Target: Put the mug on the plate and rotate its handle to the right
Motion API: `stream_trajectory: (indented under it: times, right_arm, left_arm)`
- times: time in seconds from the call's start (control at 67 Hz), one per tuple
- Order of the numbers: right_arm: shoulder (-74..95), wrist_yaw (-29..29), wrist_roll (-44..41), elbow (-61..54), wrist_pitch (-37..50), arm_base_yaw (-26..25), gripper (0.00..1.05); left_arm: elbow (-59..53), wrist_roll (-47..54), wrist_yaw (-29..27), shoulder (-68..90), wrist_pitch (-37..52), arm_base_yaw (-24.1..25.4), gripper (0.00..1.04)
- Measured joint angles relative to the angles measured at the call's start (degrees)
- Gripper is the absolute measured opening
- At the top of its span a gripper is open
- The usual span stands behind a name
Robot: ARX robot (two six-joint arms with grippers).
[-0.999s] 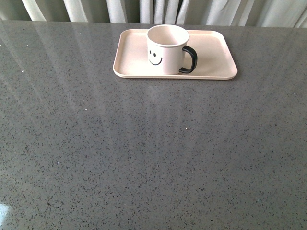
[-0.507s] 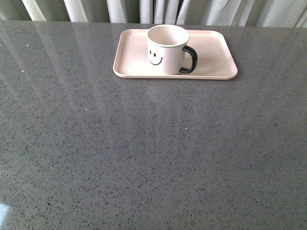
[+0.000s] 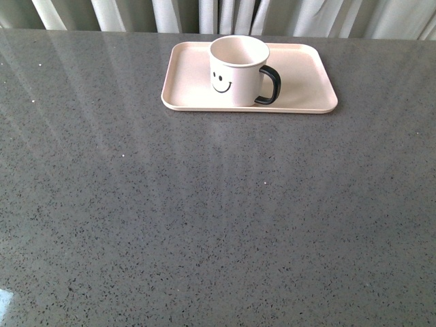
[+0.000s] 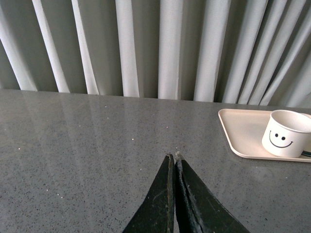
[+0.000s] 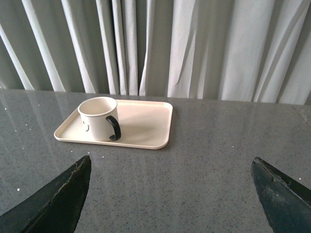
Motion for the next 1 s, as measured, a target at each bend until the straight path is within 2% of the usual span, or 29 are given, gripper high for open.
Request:
stream_trajectory:
  times: [0.134, 0.373, 0.403, 0.447, 0.477, 0.507, 0.612, 0.671, 0.716, 0.79, 0.999]
  right_arm:
    - [0.0, 0.0, 0.0, 0.0, 0.0, 0.0, 0.96]
    - [0.0, 0.0, 0.0, 0.0, 0.0, 0.0, 0.96]
    - [1.9, -2.1, 0.6, 1.2, -3.5, -0.7, 0.96]
    - [9.5, -7.0, 0.5, 6.3, -14.3, -3.3, 0.96]
    - [16.0, -9.2, 0.0, 9.4, -18.6, -5.4, 0.96]
    - [22.1, -10.7, -1.0, 11.8, -19.3, -7.3, 0.96]
    - [38.4, -12.5, -4.9, 17.9, -12.0, -10.6, 0.96]
    - [51.3, -13.6, -10.4, 23.5, -2.8, -10.6, 0.96]
    - [60.3, -13.6, -13.6, 27.9, 2.6, -9.7, 0.96]
    - [70.1, -13.1, -17.2, 33.3, 6.4, -8.0, 0.96]
    - [91.3, -13.2, -23.9, 47.4, 9.7, -1.2, 0.96]
  left_arm:
    - [0.0, 0.0, 0.0, -0.1, 0.0, 0.0, 0.03]
    - [0.0, 0.0, 0.0, -0.1, 0.0, 0.0, 0.46]
    - [0.0, 0.0, 0.0, -0.1, 0.0, 0.0, 0.51]
    - [0.0, 0.0, 0.0, -0.1, 0.0, 0.0, 0.58]
    - [0.0, 0.0, 0.0, -0.1, 0.0, 0.0, 0.63]
    - [0.0, 0.0, 0.0, -0.1, 0.0, 0.0, 0.68]
    - [0.0, 0.0, 0.0, -0.1, 0.0, 0.0, 0.86]
    - [0.0, 0.1, 0.0, -0.1, 0.0, 0.0, 0.97]
    - [0.0, 0.1, 0.0, -0.1, 0.0, 0.0, 0.95]
    - [0.0, 0.1, 0.0, -0.1, 0.0, 0.0, 0.96]
    - [0.0, 0.2, 0.0, -0.1, 0.0, 0.0, 0.96]
